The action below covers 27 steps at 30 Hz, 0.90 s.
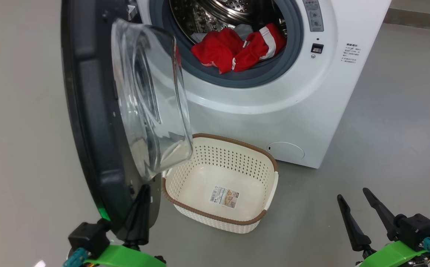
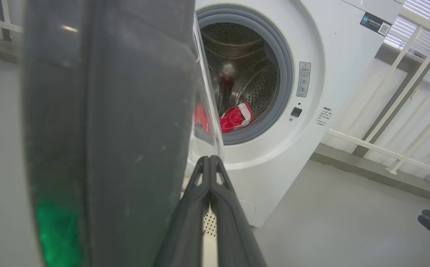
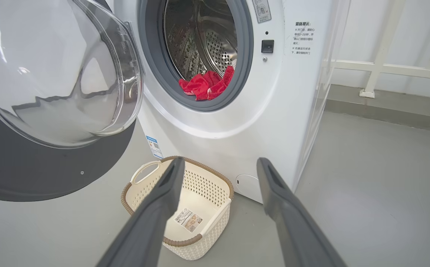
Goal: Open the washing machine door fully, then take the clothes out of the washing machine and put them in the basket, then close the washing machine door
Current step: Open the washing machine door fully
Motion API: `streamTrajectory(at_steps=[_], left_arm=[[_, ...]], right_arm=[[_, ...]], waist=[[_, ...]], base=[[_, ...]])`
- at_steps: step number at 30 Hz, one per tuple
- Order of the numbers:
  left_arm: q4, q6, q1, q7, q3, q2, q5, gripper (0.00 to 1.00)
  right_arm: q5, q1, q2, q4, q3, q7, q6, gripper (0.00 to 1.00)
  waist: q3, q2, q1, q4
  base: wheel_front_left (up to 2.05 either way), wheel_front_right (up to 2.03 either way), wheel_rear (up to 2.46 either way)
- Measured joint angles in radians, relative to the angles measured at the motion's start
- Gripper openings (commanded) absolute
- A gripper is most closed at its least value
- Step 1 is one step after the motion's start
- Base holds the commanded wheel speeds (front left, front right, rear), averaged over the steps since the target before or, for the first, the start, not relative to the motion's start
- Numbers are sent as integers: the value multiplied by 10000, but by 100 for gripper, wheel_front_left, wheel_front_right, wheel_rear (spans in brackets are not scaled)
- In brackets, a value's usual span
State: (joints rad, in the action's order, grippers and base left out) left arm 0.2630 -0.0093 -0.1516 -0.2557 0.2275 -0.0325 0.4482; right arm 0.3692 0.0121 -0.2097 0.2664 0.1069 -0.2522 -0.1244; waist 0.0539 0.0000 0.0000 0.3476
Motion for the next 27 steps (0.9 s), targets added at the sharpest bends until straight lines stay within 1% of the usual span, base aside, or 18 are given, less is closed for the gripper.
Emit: streamTrajectory(at_steps=[4, 12, 16, 21, 22, 27], left_arm=[[-180, 4, 259, 0, -449, 0, -94, 0], [-203, -2, 306, 2, -1051, 10, -316, 0], [-161, -19, 303, 2, -1684, 15, -554, 0], [2, -194, 248, 0, -2374, 29, -813, 0], [58, -270, 220, 0, -2685, 46, -859, 0], [113, -278, 94, 21, -3212, 88, -988, 0]], right_arm=[[-15, 0, 2, -111, -10, 0, 0, 100], [-17, -4, -6, -240, 36, 0, 0, 100], [-17, -23, -17, -282, 77, 0, 0, 100], [-33, -246, -52, -399, 171, 0, 0, 100], [-35, -247, -67, -412, 240, 0, 0, 100], [-44, -372, -125, -462, 359, 0, 0, 100]], waist=[[32, 0, 0, 113], [149, 0, 0, 293], [225, 0, 0, 373], [347, 0, 0, 427], [400, 0, -1, 432], [565, 0, 0, 427]], base=[[0, 0, 0], [0, 0, 0], [0, 0, 0], [0, 0, 0], [0, 0, 0], [0, 0, 0]])
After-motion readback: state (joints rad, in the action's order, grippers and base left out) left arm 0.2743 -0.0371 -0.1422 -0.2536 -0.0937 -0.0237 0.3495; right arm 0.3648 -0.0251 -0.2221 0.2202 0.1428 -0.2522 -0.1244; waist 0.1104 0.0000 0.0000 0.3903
